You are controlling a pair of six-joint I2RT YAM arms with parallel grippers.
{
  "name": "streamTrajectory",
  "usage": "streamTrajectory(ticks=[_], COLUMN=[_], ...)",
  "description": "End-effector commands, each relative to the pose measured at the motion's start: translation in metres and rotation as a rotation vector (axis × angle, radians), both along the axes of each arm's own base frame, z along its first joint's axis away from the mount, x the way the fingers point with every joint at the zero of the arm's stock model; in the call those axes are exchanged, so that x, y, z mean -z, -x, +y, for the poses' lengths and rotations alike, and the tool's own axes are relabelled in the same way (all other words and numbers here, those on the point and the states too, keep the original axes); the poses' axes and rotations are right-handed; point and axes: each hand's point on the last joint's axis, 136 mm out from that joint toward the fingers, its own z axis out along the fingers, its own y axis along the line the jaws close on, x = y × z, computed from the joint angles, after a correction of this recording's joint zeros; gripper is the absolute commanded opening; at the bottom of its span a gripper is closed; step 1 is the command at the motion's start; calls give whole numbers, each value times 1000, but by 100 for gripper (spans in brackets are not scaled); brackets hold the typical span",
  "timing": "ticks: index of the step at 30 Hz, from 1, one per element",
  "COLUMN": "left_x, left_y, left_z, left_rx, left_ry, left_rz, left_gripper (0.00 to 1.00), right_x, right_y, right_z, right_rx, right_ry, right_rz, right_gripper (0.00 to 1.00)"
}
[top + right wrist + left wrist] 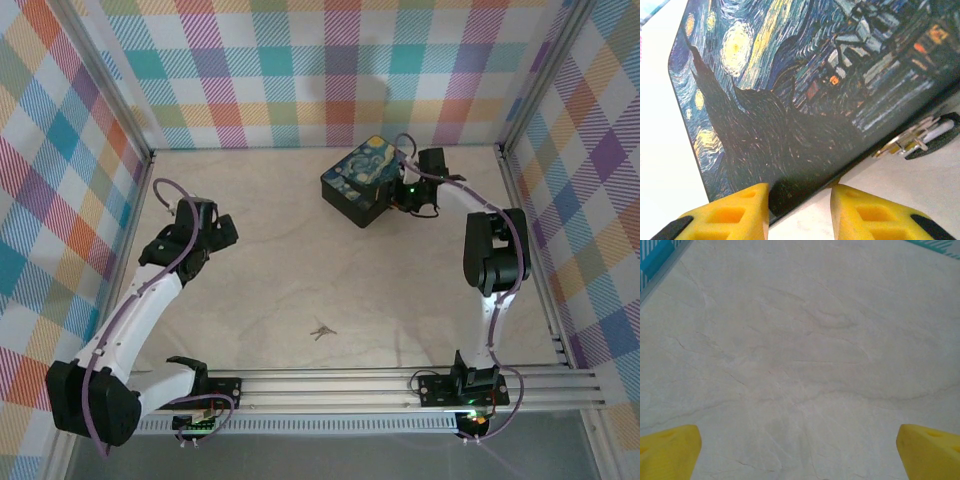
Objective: Unlock a padlock with a key
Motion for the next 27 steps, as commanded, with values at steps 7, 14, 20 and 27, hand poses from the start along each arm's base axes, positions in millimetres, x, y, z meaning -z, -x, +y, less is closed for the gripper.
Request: streamTrajectory(ticks=[7,14,20,27], left_x=[-12,45,80,89], left_y=[0,-1,3,-20], left_z=[-12,-63,-116,-142], left_rx=[-16,31,117,148], left_ry=[93,261,326,396], left_rz=[9,158,264,241], left_gripper=[99,95,95,96], right_x=[38,2,-24,-22], right_y=[116,134,131,113], right_z=[99,140,115,77], right_rx=[-159,-219,-236,-172], right_ry=[-43,-129,-58,8], right_rz=[248,226,154,123], right_gripper=[36,50,59,62])
